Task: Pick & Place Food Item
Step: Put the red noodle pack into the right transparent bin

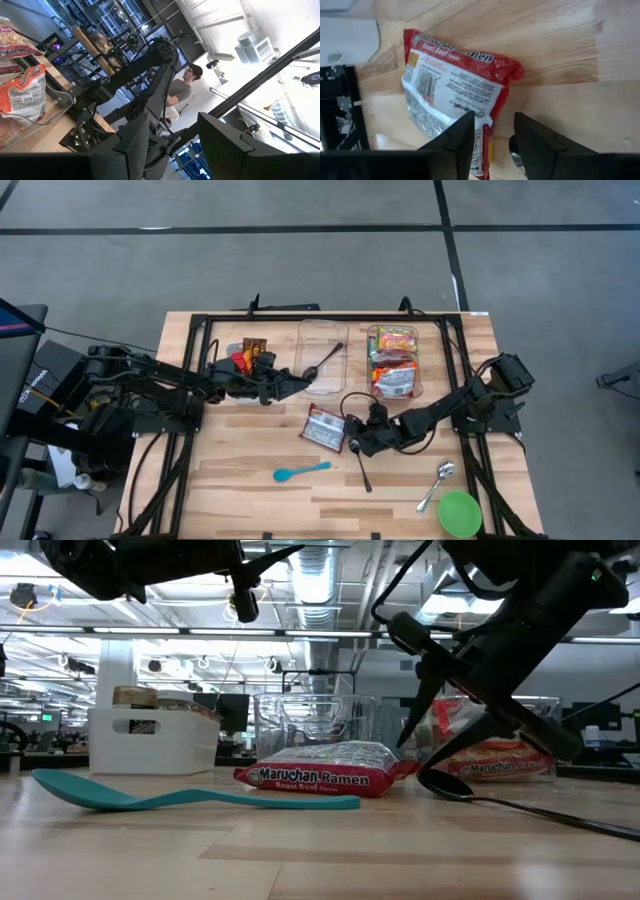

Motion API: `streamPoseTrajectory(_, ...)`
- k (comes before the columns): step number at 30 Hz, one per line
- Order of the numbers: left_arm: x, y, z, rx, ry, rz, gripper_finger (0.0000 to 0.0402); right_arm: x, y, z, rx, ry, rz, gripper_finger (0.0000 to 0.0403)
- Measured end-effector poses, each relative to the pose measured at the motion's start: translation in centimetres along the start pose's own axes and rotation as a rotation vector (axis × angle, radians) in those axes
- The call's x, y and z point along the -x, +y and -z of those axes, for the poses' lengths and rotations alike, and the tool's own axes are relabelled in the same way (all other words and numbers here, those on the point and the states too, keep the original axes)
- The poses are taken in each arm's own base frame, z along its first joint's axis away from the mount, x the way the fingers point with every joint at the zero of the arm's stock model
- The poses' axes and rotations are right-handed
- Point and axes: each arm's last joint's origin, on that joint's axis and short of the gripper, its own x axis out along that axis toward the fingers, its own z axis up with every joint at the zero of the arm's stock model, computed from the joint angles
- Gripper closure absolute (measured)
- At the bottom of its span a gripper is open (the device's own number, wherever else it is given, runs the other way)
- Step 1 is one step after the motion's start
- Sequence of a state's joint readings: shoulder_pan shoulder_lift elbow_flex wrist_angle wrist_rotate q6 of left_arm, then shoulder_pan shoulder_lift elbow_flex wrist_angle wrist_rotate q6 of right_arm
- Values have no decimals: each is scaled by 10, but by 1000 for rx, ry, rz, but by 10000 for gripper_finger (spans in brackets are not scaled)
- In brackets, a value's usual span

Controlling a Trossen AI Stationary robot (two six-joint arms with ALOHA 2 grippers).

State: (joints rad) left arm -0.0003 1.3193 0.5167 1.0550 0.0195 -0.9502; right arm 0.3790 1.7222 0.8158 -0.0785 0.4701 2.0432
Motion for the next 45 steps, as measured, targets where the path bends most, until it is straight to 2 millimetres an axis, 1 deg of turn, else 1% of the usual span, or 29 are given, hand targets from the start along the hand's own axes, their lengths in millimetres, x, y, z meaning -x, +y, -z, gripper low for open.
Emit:
streamPoseTrajectory(4,0,0,0,0,0,0,238,-1,1,0,2,2,-7,266)
streamPoseTrajectory(8,0,0,0,0,0,0,238,-1,1,-2,3,-11,-3,275)
streamPoseTrajectory(12,0,0,0,0,0,0,238,-3,2,-5,-8,13,10,283)
streamPoseTrajectory(20,0,0,0,0,0,0,238,-4,2,-5,-9,8,8,284)
streamPoseTrajectory(29,0,0,0,0,0,0,238,-28,-4,5,-33,24,-35,285)
streamPoseTrajectory(36,0,0,0,0,0,0,238,-28,-4,5,-17,6,-46,287)
streamPoseTrajectory(39,0,0,0,0,0,0,238,-27,-3,4,-10,-6,-54,301)
streamPoseTrajectory(45,0,0,0,0,0,0,238,-27,-3,4,-12,-16,-62,350)
